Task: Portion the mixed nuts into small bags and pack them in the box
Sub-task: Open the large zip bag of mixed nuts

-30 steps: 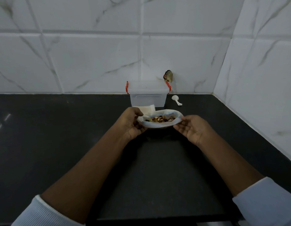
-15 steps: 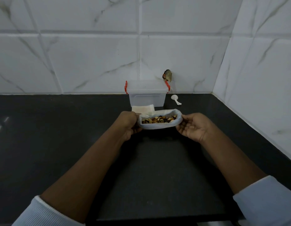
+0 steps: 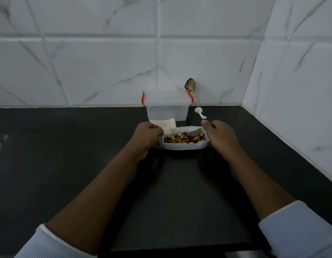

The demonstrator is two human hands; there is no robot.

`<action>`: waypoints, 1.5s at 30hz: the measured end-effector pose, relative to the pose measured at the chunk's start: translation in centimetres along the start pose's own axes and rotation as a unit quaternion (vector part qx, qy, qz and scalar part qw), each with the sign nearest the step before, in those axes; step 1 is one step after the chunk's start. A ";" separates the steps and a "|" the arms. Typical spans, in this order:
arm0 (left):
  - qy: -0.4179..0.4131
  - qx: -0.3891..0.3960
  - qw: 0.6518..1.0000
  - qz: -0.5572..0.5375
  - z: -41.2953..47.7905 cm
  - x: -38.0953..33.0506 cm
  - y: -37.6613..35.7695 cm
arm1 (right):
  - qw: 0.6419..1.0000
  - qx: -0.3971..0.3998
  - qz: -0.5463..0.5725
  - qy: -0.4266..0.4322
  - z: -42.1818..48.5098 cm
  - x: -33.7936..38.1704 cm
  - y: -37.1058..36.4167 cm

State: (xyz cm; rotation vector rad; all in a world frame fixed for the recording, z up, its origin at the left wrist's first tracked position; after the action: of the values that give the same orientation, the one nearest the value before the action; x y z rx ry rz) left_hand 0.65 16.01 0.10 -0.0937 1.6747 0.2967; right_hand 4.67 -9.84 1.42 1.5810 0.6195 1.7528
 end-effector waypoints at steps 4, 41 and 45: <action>0.010 0.003 1.000 0.013 0.7 0.2 -0.3 | 0.997 0.062 -0.010 0.034 1.1 1.3 -1.0; -0.143 0.121 0.929 0.319 2.7 -1.4 -4.0 | 0.961 0.057 -0.129 0.236 4.0 4.0 -3.5; -0.163 0.133 0.913 0.350 1.9 -2.0 -4.8 | 0.962 0.031 -0.134 0.236 3.5 4.8 -2.5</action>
State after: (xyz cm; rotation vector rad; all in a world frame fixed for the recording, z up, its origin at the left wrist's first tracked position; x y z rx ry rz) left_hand 3.88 11.66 1.22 0.7404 1.3467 0.5788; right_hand 8.47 -4.90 3.22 1.0516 1.0725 1.9172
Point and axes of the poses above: each hand's wrist, its own z-axis towards the middle knuckle, its own y-axis out of the back of the hand, x = y × z, the point moved 10 cm from there along z, towards the middle knuckle, and after that the axes turned 8 degrees about -z, right-handed, at the moved point
